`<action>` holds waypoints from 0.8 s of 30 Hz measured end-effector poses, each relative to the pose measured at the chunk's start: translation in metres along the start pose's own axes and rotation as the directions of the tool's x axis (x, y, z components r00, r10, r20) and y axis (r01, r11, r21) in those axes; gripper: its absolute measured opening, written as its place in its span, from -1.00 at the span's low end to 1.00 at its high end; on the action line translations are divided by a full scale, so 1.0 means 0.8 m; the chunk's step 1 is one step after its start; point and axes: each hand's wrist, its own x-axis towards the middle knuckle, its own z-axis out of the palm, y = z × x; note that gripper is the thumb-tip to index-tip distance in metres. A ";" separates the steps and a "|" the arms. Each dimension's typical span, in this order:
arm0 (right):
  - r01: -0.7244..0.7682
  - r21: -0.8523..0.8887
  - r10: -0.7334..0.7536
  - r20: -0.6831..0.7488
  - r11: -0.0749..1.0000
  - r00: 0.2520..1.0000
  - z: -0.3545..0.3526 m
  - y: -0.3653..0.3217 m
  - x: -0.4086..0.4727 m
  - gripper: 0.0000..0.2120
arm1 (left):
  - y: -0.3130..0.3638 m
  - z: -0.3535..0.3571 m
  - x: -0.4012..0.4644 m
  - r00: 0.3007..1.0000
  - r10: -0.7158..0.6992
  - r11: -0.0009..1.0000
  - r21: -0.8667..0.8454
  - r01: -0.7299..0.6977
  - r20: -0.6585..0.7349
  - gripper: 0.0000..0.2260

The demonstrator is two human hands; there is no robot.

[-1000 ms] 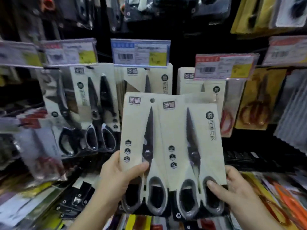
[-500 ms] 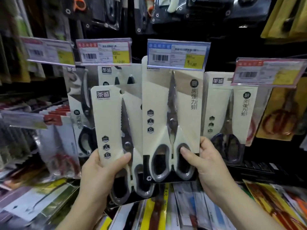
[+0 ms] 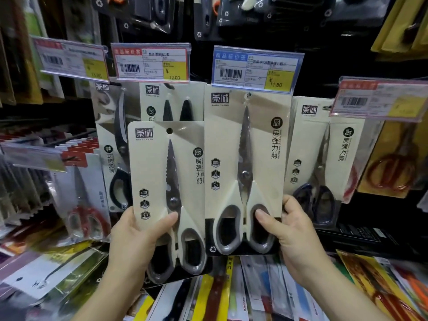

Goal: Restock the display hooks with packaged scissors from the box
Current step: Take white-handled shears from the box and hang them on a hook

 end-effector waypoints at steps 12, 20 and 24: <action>0.076 0.034 -0.075 -0.024 0.997 0.997 0.005 -0.003 0.010 -0.74 | -0.001 -0.019 0.010 1.000 0.007 0.998 -0.060 -0.009 -0.030 -0.75; 0.090 -0.038 -0.090 -0.004 0.995 0.996 0.014 0.007 0.003 -0.74 | 0.001 -0.026 0.012 0.997 0.018 0.992 -0.122 -0.028 -0.079 -0.73; 0.118 0.031 -0.117 -0.054 0.993 0.992 0.012 0.004 0.004 -0.74 | 0.003 -0.026 0.010 0.998 0.033 0.992 -0.118 -0.039 -0.051 -0.70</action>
